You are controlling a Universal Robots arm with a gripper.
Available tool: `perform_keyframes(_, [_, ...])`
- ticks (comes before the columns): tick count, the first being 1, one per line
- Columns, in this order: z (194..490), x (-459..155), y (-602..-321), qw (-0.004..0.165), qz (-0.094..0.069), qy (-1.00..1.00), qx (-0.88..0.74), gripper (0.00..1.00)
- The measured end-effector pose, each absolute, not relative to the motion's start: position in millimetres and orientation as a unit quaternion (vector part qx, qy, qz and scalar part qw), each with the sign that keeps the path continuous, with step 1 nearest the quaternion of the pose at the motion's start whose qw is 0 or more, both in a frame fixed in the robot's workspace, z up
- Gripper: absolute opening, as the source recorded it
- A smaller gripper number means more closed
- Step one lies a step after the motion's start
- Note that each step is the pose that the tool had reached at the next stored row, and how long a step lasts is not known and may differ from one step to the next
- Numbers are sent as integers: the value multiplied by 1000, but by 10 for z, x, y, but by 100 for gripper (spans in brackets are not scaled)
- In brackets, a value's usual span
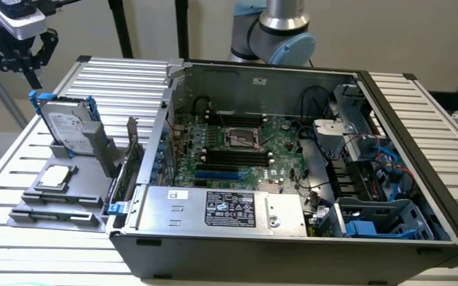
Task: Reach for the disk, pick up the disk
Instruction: 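Pick up the disk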
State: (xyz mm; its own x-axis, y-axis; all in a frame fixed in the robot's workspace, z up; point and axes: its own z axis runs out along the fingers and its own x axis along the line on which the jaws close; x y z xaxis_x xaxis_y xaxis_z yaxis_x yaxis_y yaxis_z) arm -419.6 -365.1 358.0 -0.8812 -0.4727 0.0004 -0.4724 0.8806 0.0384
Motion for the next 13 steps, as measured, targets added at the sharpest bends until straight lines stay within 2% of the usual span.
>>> perform_keyframes(13, [3580, -4196, -3650, 7, -18, -934, 356, 11])
